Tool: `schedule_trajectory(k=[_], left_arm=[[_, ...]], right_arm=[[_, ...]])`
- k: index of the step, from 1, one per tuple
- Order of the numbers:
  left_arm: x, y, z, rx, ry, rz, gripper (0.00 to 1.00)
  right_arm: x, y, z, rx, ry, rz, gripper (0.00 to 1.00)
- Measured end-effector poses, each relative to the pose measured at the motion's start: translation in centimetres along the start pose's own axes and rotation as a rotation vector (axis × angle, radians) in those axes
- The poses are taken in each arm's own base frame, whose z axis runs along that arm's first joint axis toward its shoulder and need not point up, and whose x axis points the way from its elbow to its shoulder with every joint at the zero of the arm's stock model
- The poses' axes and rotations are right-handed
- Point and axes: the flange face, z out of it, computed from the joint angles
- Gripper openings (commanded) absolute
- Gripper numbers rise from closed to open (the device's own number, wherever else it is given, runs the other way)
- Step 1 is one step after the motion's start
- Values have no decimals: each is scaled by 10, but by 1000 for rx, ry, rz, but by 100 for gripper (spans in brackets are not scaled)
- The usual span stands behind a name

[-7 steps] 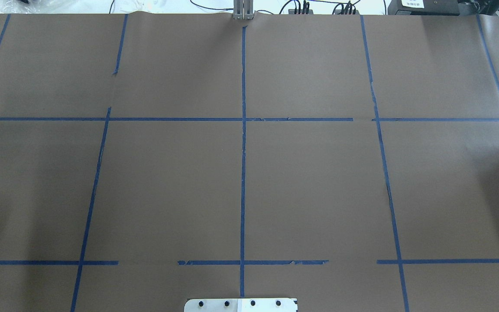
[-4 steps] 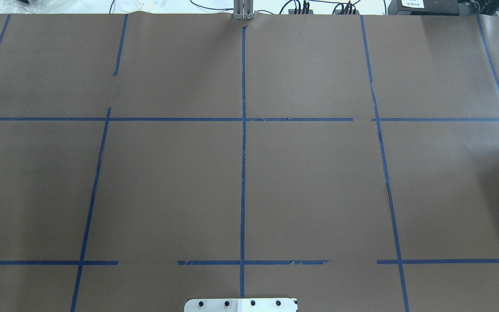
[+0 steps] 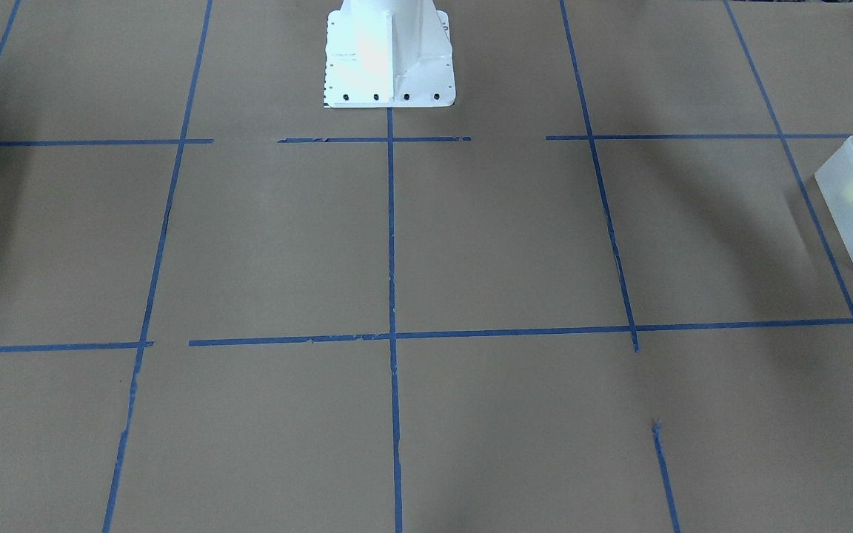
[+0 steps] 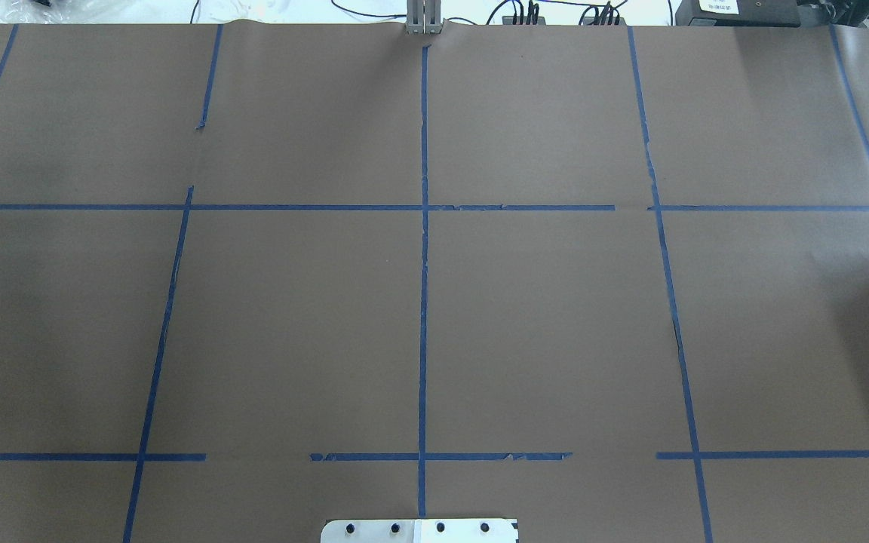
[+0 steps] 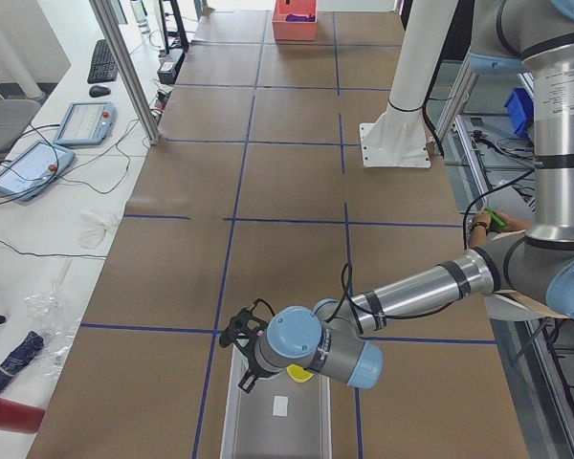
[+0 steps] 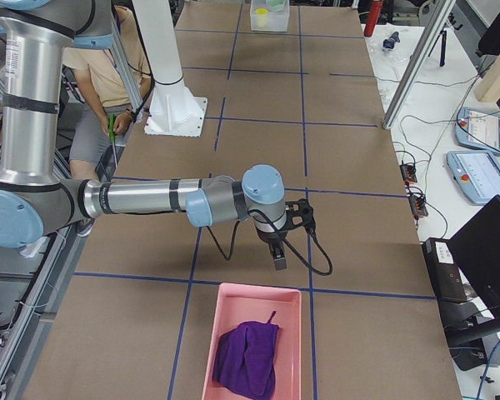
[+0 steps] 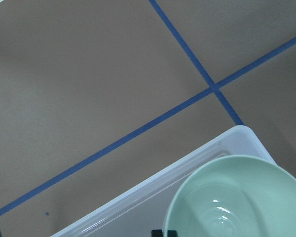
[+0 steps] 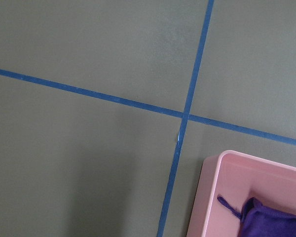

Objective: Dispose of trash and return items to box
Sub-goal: 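Carry the green bowl with the left gripper into the clear bin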

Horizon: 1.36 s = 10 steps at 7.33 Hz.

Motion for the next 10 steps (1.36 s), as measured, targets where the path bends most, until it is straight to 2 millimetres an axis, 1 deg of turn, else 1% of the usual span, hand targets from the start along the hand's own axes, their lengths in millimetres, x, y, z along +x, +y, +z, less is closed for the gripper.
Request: schedule_trajectory(k=[1,2,3,4,6,7,8,9,10], left_arm=[[4,16,6,-1,-1,1,30],[5,24,9,-6,-7,-2,66],[6,26,10,-9,-13,-2,68],[6,21,10,-5,-16,-11,70],[6,1,8,12,-19,-31,78],[7,-13,4,27,-22,-25,78],[12,-35,-5,41,-24,-23,78],[21,-65,-18,38,-21,-35,100],[34,-99,-35,18,-15,-54,100]], right_arm=[[0,0,0,0,0,-1,100],[0,0,0,0,0,-1,100],[0,0,0,0,0,-1,100],[0,0,0,0,0,-1,100],[0,0,0,0,0,-1,100],[0,0,0,-1,0,-1,100],[0,0,0,0,0,1,100],[-1,-2,-1,3,0,3,100],[-5,-8,-4,11,-4,2,100]])
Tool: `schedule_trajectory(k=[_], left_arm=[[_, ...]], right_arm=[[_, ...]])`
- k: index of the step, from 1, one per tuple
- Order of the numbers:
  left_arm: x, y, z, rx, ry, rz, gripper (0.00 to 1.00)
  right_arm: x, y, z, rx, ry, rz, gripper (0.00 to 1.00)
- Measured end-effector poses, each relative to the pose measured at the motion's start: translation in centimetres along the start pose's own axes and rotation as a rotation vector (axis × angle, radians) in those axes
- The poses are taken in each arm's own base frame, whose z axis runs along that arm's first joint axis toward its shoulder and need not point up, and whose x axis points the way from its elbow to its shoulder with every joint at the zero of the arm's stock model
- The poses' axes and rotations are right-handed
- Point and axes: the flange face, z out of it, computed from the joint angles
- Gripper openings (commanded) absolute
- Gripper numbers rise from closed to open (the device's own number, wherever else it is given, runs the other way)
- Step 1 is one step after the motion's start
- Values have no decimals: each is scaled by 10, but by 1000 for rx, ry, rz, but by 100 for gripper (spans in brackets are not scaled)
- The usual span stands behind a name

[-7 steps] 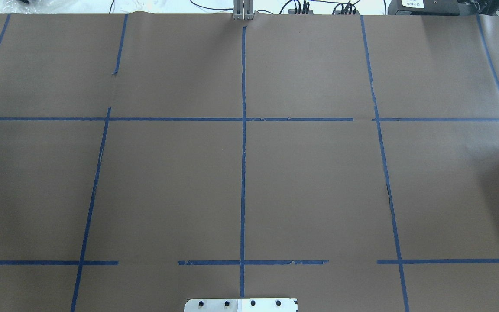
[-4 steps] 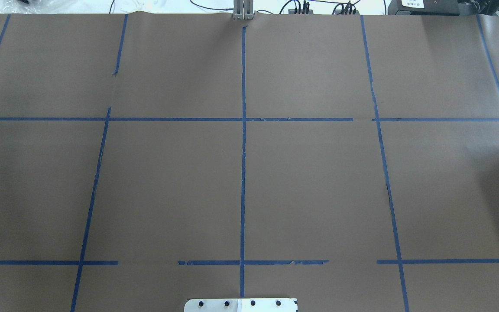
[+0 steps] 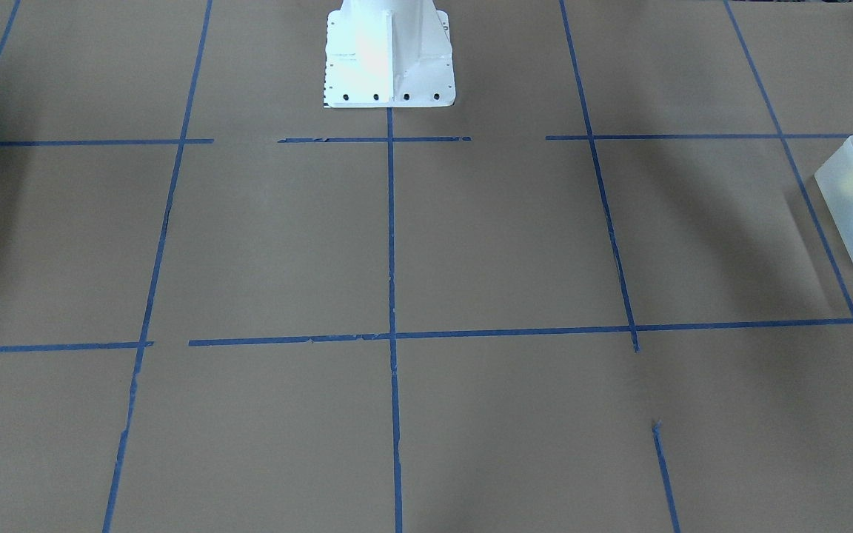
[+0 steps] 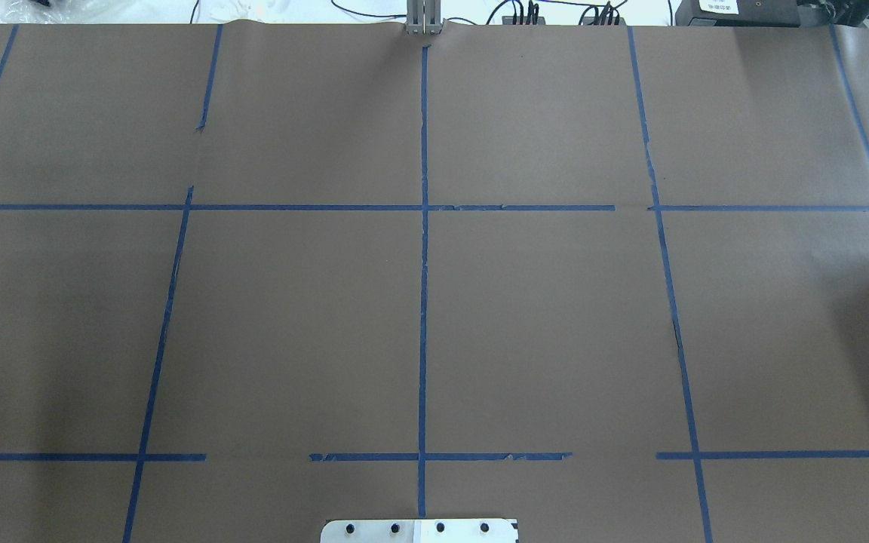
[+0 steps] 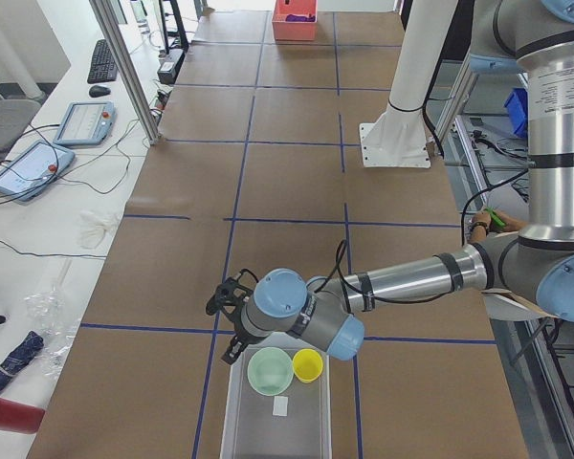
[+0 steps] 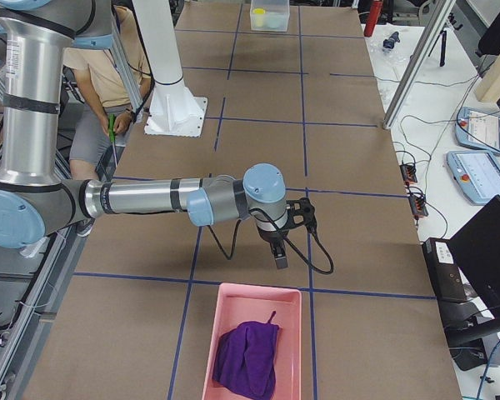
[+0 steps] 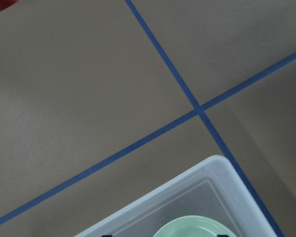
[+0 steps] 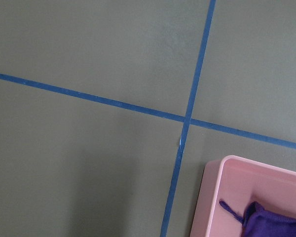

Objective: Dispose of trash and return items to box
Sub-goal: 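Carry the green bowl with the left gripper into the clear bin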

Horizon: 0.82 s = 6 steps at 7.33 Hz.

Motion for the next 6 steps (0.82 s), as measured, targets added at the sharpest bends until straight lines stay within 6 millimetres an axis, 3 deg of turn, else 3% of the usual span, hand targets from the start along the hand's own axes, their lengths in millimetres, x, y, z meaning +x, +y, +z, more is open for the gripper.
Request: schedule_trajectory(k=[1,2,4,6], left_arm=[[16,-25,-19,-24,8,-24,100],[28,-36,-31,-54,26,-57,100],[34,-27,-31,-186,77,-201,100],[39,-2,-34,-285,71,-289,100]], right_arm=[[-6,-9,-4,8,-12,1,100],[-13,-17,-6,-1,-28,11,100],[-24,-18,1,-58,-38,34,100],[-26,-11,9,-117,-34,60,100]])
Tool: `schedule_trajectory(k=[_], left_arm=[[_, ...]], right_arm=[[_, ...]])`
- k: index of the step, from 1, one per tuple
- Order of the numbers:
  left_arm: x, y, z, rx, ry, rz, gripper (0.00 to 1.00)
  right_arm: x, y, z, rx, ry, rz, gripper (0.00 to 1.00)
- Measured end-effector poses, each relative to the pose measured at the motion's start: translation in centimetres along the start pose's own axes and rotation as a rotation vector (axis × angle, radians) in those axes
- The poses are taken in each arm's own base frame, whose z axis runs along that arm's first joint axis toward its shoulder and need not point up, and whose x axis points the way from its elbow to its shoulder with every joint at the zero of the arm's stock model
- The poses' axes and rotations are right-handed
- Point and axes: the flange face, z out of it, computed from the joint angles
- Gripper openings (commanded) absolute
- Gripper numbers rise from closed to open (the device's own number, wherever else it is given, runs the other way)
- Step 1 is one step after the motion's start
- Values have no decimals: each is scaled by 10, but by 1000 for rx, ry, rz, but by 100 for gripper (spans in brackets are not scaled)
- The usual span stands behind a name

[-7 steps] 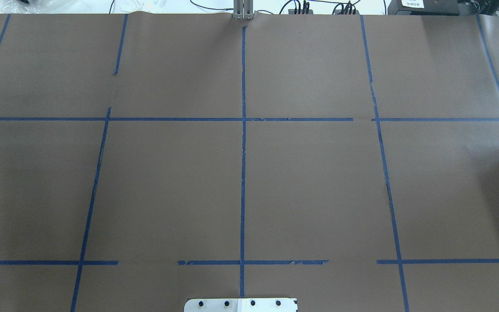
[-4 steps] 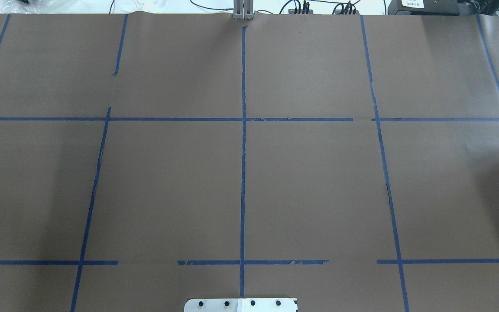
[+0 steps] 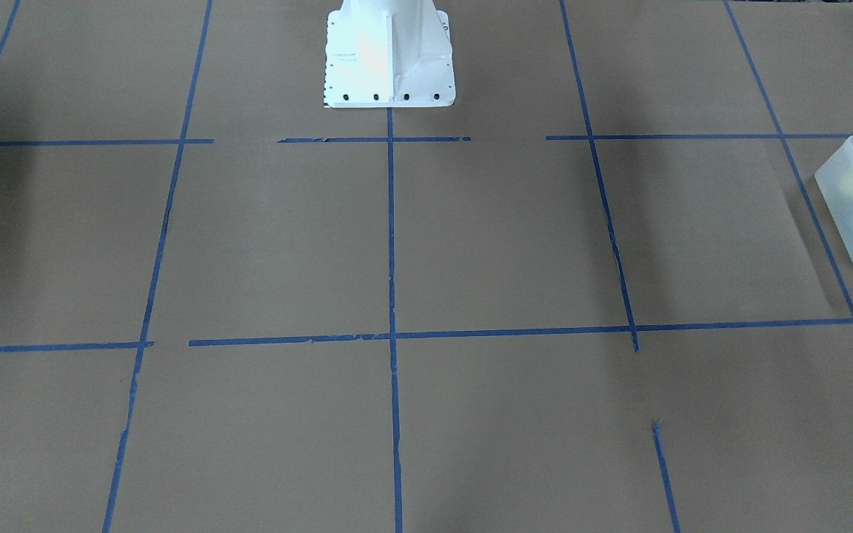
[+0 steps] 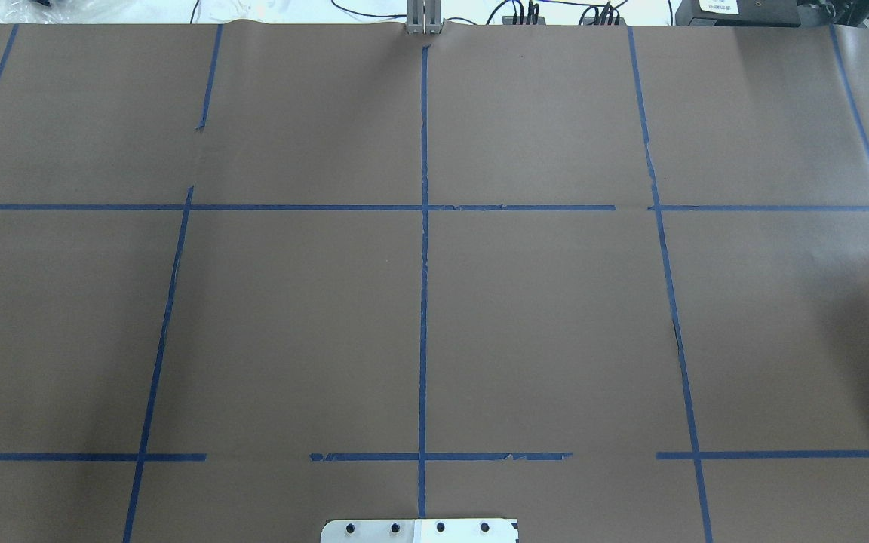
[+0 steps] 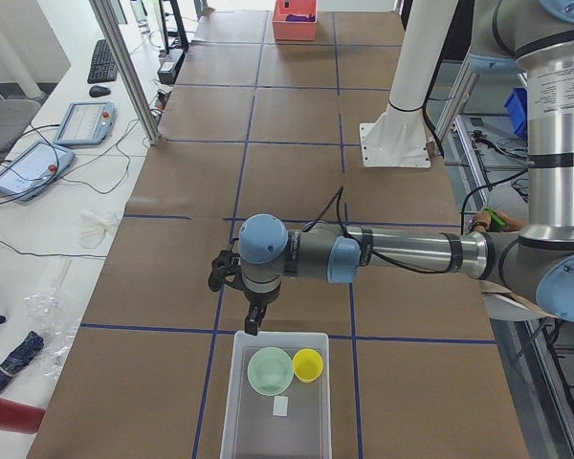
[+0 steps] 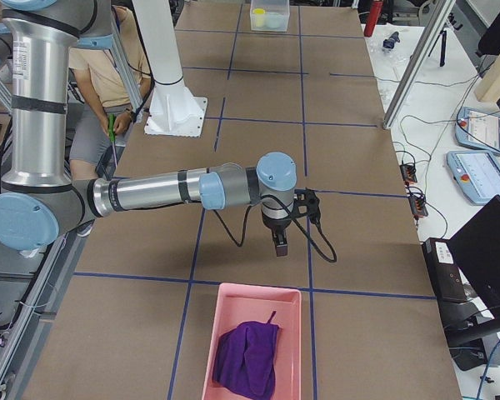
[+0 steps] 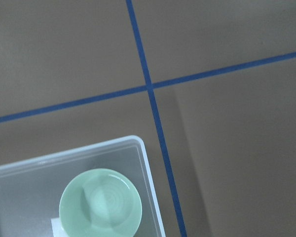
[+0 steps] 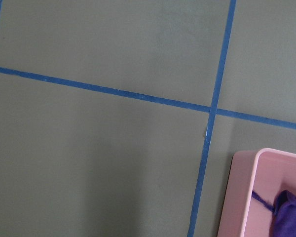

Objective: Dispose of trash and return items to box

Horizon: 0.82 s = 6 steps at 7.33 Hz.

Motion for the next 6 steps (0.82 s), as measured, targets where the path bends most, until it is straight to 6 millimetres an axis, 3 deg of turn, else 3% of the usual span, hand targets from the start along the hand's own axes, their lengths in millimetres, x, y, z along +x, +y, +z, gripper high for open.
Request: schedule_trajectory(k=[3,6], left_arm=[[-7,9,3,-27,-30,-20,100],[-12,16,7,-35,-27,-31,100]], right_arm=[[8,13,13,-57,35,23,100],[11,16,6,-60,16,46,100]])
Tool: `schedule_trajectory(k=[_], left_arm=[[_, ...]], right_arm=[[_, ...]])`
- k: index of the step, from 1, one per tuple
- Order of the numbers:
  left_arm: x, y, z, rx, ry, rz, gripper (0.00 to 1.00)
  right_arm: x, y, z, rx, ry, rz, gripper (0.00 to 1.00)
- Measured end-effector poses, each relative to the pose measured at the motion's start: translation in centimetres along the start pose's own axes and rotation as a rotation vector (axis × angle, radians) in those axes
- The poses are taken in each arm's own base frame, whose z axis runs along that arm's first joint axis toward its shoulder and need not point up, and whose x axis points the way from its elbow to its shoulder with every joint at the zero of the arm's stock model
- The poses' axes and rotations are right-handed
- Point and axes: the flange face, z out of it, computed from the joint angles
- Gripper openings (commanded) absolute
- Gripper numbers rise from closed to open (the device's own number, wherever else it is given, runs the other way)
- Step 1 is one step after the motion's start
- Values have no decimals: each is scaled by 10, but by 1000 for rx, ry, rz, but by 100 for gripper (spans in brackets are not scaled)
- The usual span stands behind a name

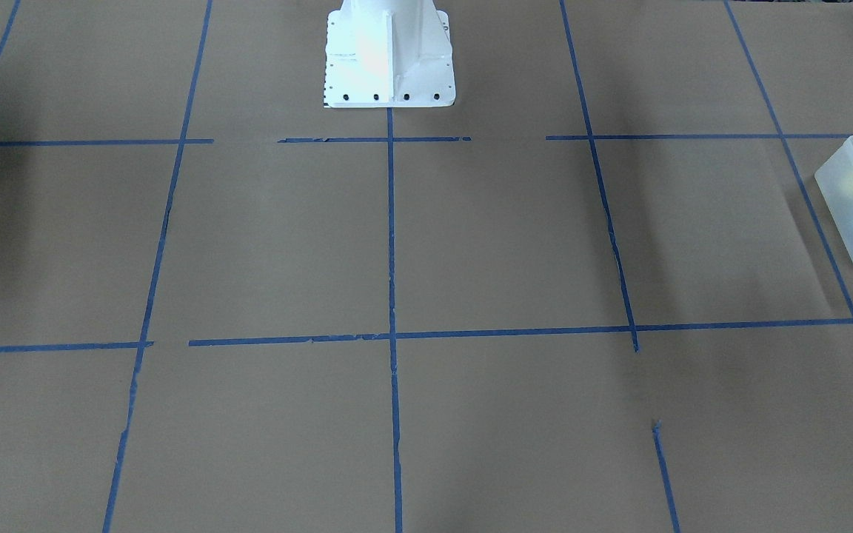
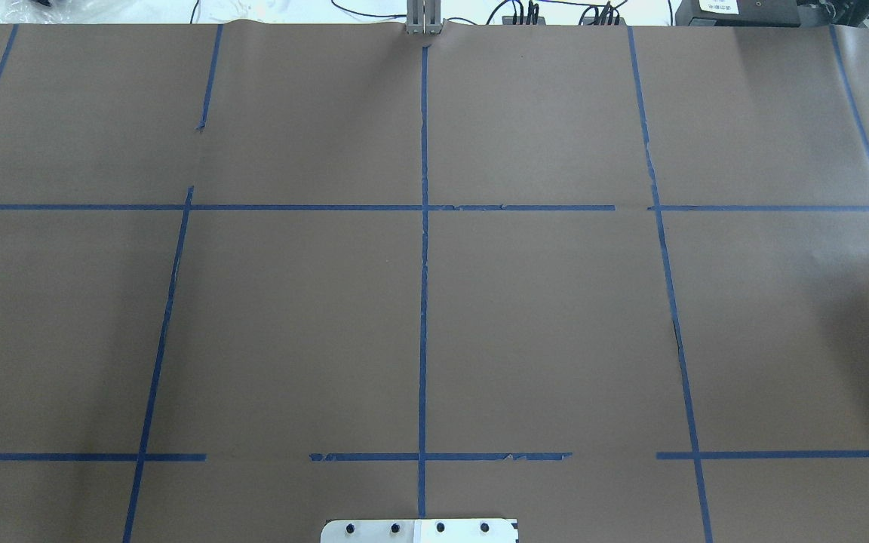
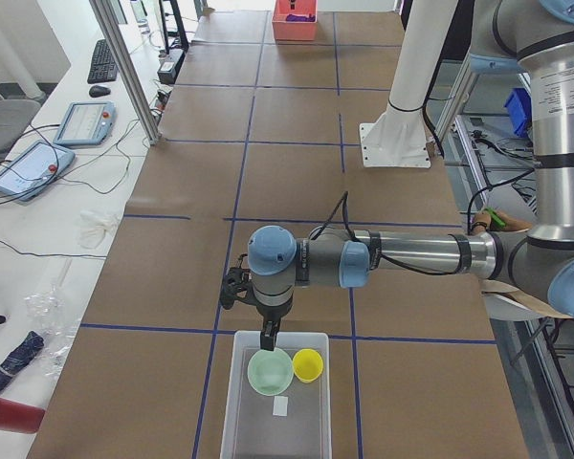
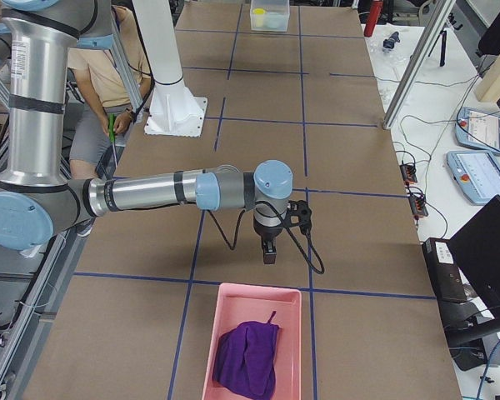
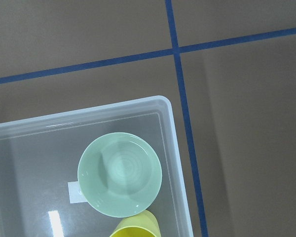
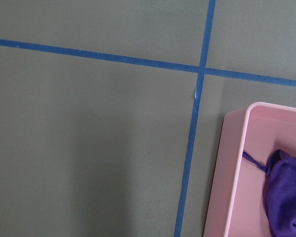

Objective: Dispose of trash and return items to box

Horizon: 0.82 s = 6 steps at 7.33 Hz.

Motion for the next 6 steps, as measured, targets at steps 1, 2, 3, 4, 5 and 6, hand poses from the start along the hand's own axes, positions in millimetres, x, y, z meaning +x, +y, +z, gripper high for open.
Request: schedule_trajectory(k=[1,2,3,4,5,6], left_arm=[[1,0,-1,4,2,4,100],[2,0,-2,6,4,5,100],[2,1,-3,8,5,4,100],[2,1,-5,10,5,4,100],[3,1,-6,13,4,4,100],[3,1,-7,14,4,4,100]], right_arm=[[0,-1,-3,5,0,2,100],[0,-2,-5,8,-3,2,100],[-2,-2,-5,9,-9,1,100],[-1,-1,-5,9,-12,2,100],[2,1,-2,6,-10,5,100],[4,3,0,4,-8,7,100]])
